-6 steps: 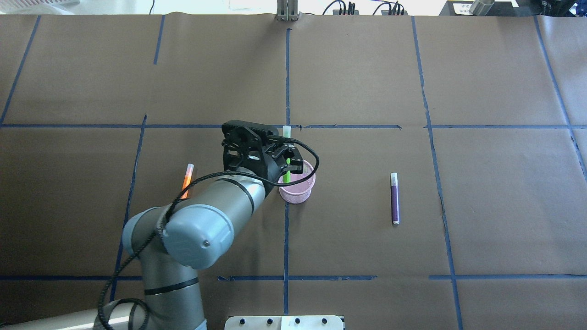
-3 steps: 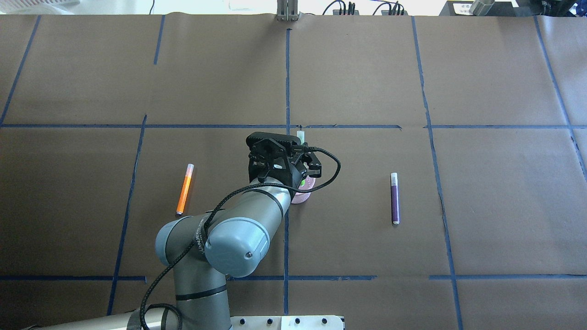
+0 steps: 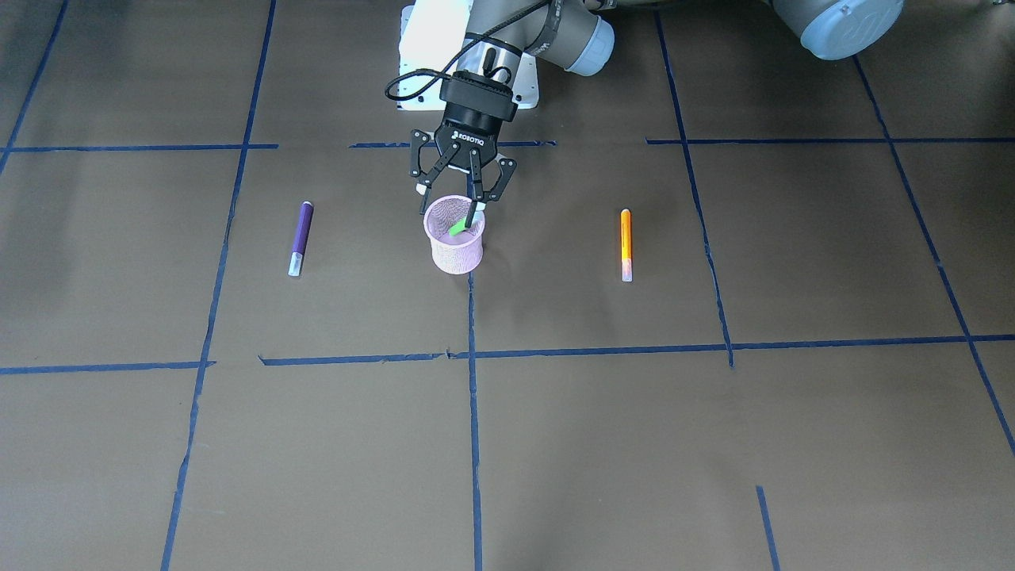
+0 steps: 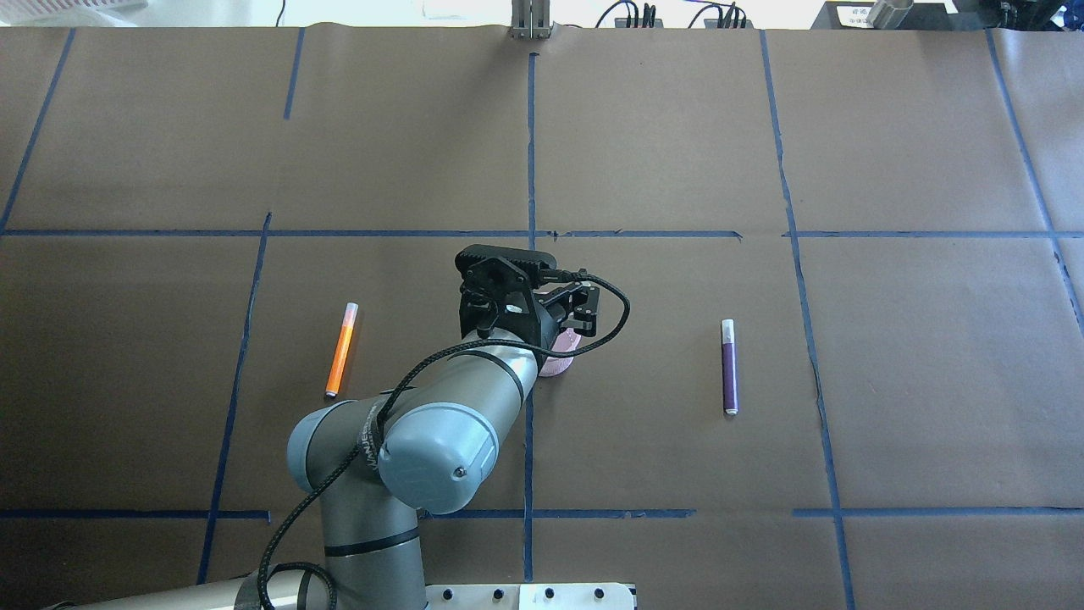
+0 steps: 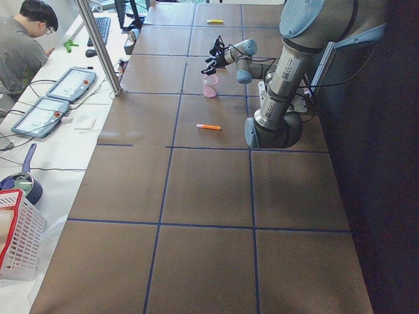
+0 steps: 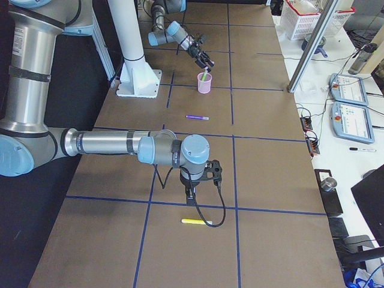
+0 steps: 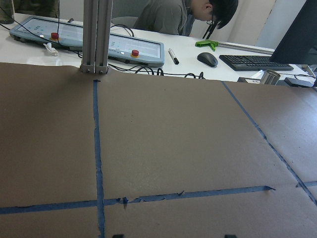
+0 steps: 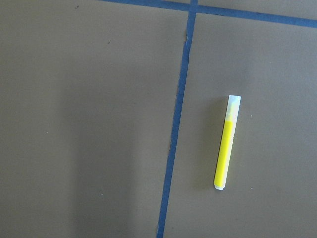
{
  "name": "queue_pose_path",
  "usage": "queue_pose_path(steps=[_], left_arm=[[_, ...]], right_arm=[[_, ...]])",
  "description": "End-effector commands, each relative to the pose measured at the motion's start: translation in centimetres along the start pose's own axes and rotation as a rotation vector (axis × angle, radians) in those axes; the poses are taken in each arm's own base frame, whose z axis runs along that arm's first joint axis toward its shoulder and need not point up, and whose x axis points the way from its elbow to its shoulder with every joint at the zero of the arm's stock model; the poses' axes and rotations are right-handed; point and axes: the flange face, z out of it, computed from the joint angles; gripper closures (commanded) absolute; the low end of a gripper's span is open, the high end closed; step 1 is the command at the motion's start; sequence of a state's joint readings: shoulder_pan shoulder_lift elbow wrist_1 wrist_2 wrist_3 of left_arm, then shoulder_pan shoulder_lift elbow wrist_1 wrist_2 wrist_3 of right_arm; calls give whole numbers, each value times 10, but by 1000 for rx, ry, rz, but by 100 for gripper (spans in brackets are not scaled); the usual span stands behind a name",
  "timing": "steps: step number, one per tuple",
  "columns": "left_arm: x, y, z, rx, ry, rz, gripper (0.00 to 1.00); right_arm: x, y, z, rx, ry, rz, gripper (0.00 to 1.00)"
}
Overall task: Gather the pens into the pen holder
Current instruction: 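Lower the green highlighter into the pink cup and open the left gripper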
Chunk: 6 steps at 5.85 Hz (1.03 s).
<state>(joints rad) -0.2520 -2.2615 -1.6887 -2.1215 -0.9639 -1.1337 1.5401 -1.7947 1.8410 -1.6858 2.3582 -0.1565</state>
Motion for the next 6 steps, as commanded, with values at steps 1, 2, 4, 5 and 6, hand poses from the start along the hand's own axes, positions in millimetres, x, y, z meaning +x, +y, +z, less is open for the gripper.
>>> queue_pose_path(steps=[1,2,4,5,6], left_arm=[[4,-11,-15,-70,36,2,0],[3,-27,-31,-155,13,31,0],[-33,-34,-33,-417,-83,71,0],[-71,-37,-24,-591,-140,49,0],[-100,-60,-19,-729,-196,-11,0]], right_arm=[[-3,-5,-3,7,0,-7,0],[-3,-5,-4,8,2,-8,0],[-7,-7,-9,20,5,-22,0],[-10,-12,-11,63,12,-60,0],[-12,-13,-9,61,17,-43,0]])
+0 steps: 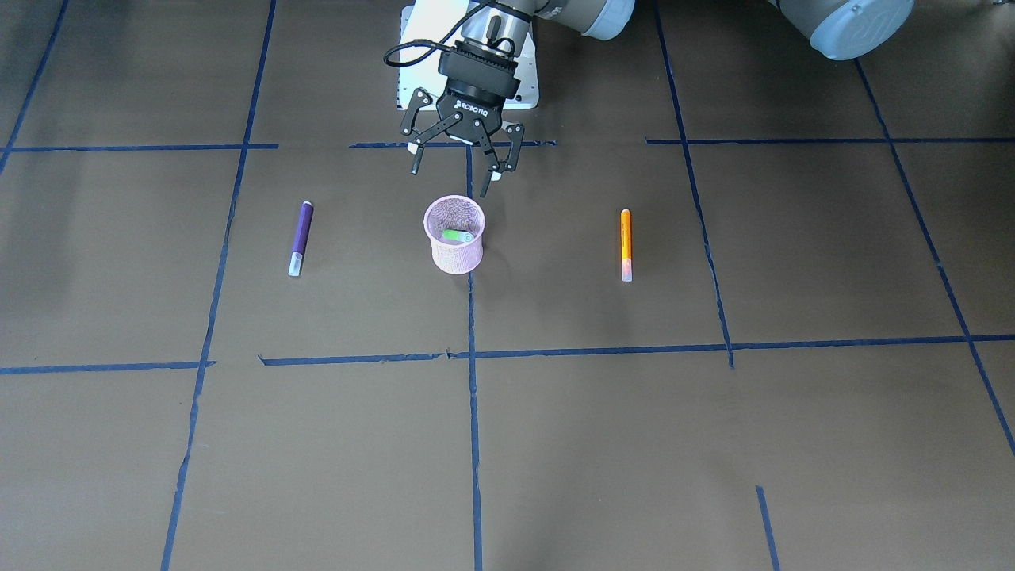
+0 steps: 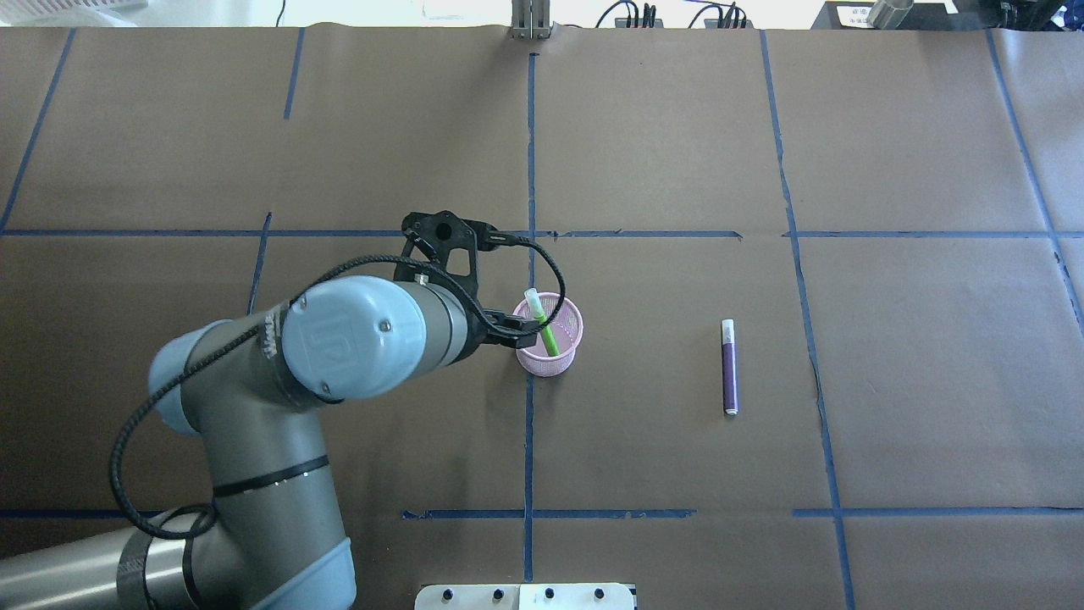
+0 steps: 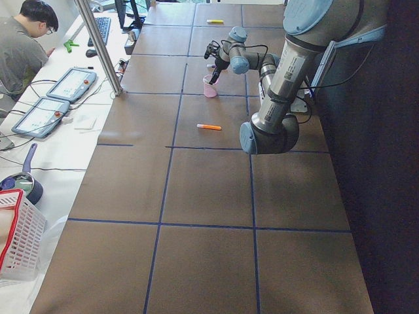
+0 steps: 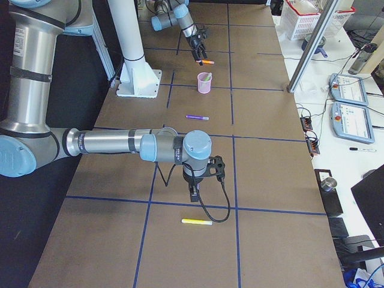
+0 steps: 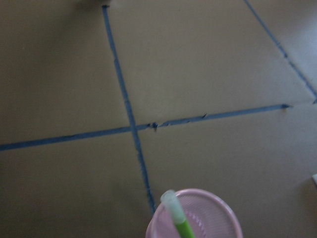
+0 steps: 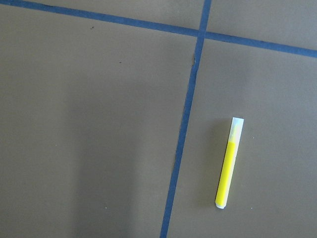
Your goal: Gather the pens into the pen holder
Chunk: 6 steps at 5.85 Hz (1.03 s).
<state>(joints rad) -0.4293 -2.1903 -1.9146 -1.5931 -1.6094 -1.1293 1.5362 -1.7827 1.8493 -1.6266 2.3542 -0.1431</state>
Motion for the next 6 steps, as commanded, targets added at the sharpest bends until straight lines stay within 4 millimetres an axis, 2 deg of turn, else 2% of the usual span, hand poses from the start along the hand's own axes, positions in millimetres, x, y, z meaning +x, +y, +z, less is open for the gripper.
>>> queue_pose_path(steps=[1,2,3,4,5,6], left_arm=[[-55,-31,-8,-200,-47,-100,0],[-84,-52,-18,-204,-50,-145,0],[-109,-63,-23,-245,-38,-188,0],[-112,-64,-28,-244,-32,-191,0],[-115,-61,-28,-247,-33,-191,0],[-115,-60,-30,-245,-31,-190,0]], right_arm=[[3,4,9,-12,15,29,0],[9,7,14,-22,22,71,0],[20,7,24,-2,33,105,0],[49,6,59,71,46,145,0],[62,-4,102,100,56,132,0],[73,-11,130,103,58,121,1]])
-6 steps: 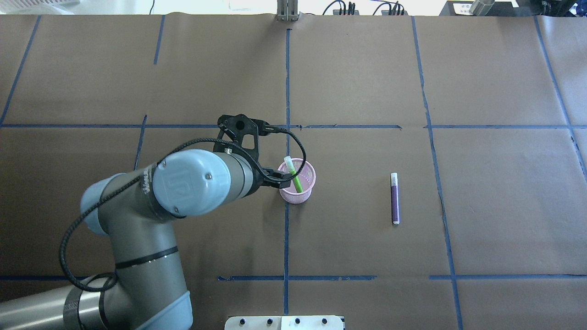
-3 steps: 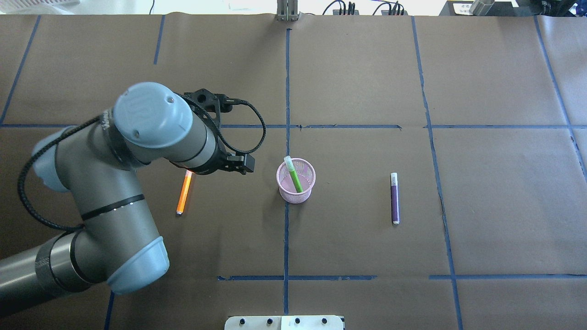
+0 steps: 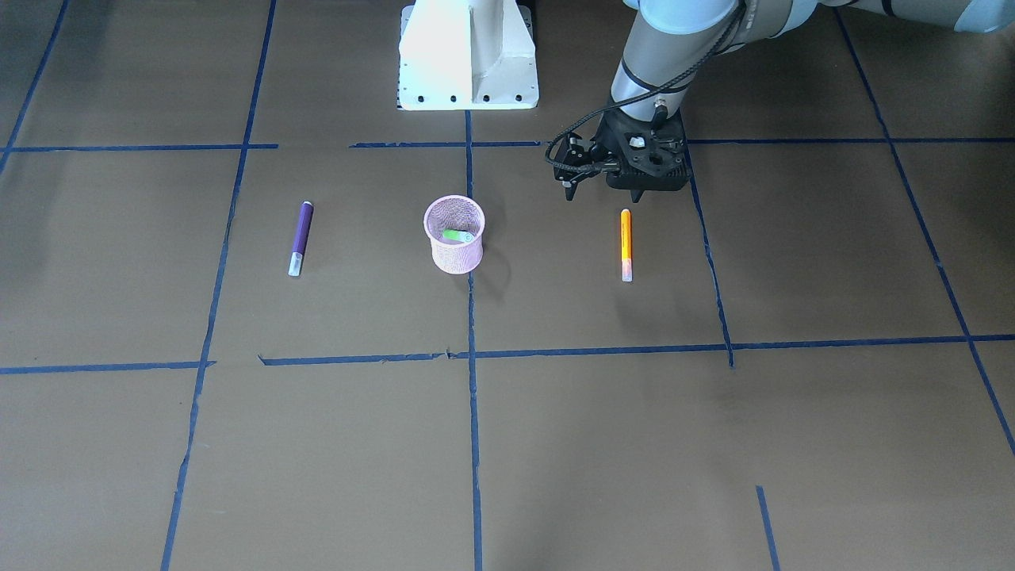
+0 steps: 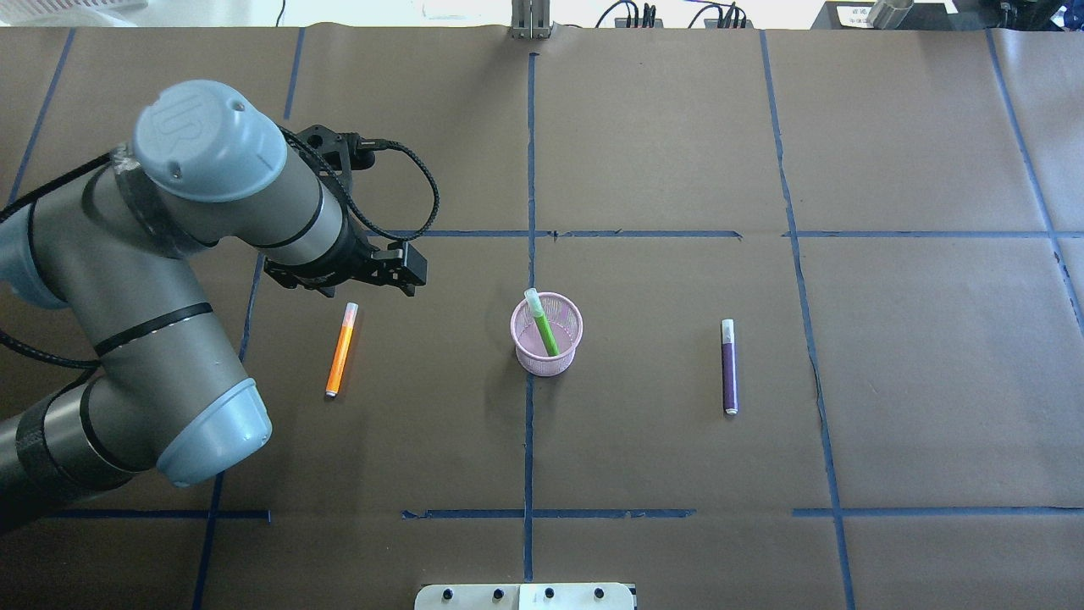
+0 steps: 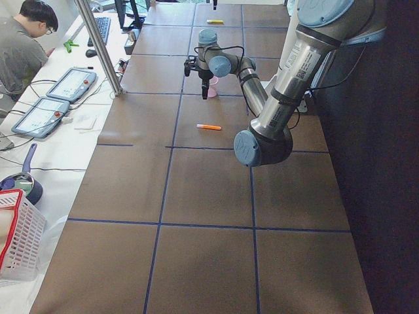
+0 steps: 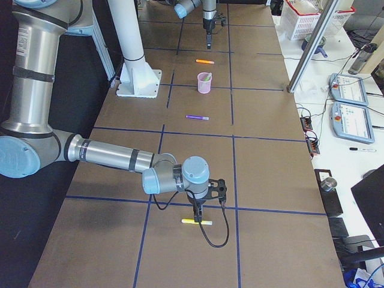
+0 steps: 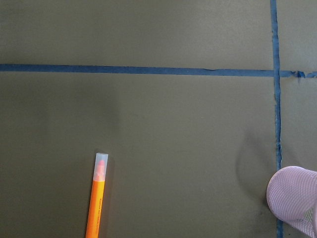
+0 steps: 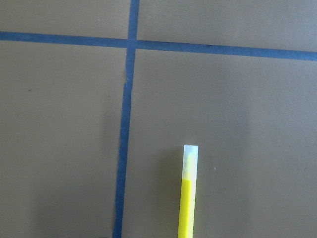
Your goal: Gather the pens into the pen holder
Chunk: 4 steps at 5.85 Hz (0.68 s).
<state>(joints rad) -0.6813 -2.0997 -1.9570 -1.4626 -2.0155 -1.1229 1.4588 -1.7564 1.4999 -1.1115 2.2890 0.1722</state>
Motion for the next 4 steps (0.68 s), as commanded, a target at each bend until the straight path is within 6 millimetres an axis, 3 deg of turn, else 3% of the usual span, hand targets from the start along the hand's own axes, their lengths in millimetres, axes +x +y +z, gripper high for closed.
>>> queue_pose_path(steps=[1,2,4], left_arm=[[-4,2,-2,0,1,-2,0],[-3,3,-2,0,3,0,0],[-1,4,-1,1,6,5,0]], right_arm=[[12,-11,48,-8,0,-6,1],[12,-14,64,-37,5,-11,2],[10,-15,71,-52,3,-17,6]])
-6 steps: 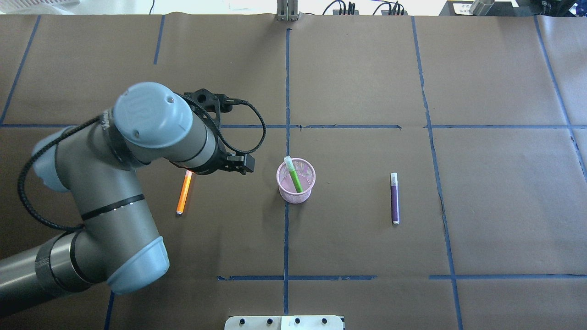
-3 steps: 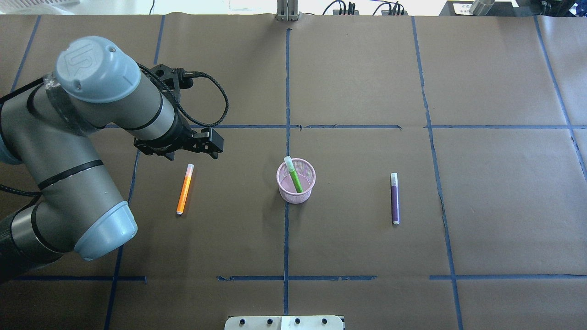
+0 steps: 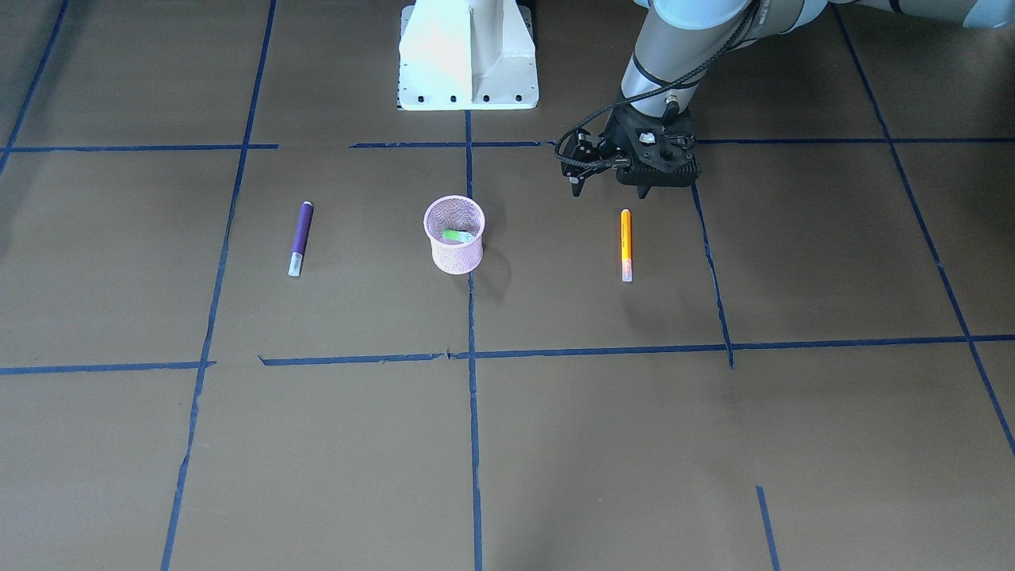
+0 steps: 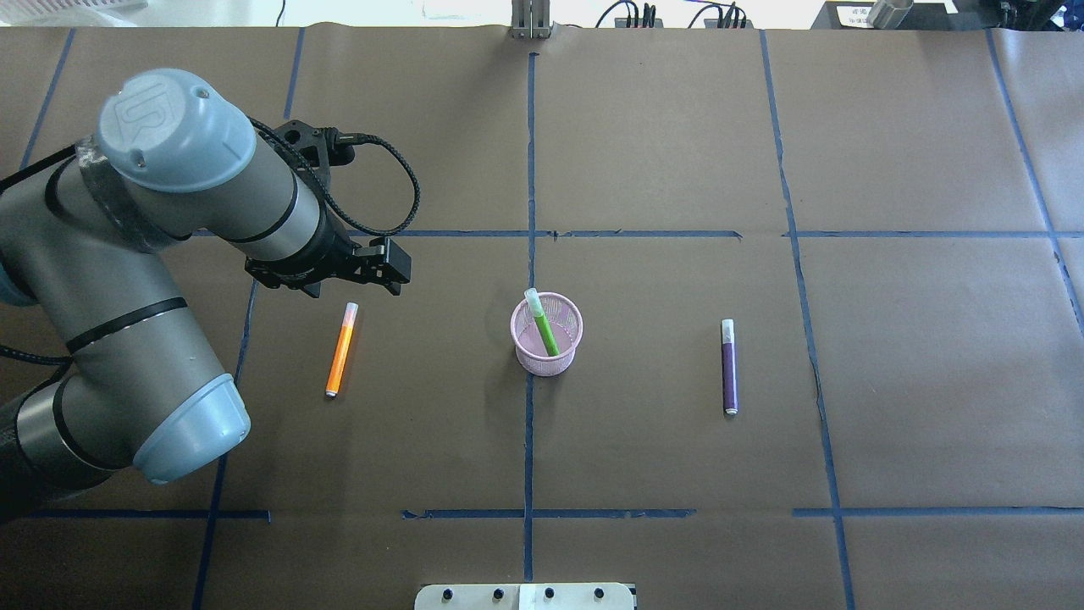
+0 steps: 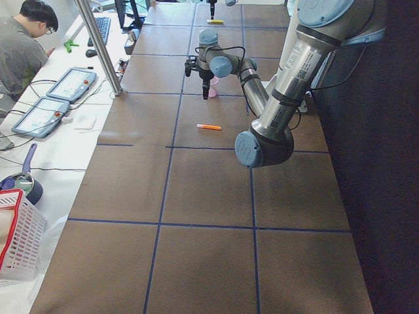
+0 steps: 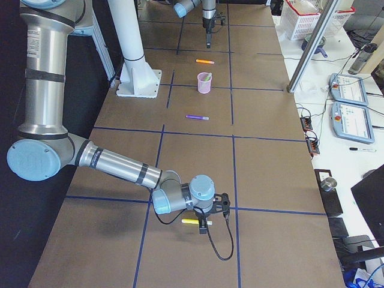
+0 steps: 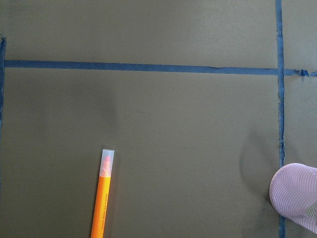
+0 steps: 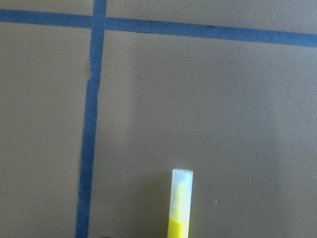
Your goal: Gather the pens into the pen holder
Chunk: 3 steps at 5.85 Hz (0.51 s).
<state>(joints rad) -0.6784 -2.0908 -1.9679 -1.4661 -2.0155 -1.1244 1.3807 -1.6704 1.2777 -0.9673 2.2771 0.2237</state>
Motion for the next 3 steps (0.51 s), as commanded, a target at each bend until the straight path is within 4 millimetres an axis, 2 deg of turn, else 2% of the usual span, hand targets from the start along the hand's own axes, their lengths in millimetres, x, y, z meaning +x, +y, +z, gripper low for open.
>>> queue_pose_path(steps=[1,3], left_arm=[[1,1,1,-1,1,3,0],[2,2,1,-1,3,5,0]], right_arm=[[-13,-7,9,-17,-1,-29,10],[-11,-5,16,-32,1,-26,16]])
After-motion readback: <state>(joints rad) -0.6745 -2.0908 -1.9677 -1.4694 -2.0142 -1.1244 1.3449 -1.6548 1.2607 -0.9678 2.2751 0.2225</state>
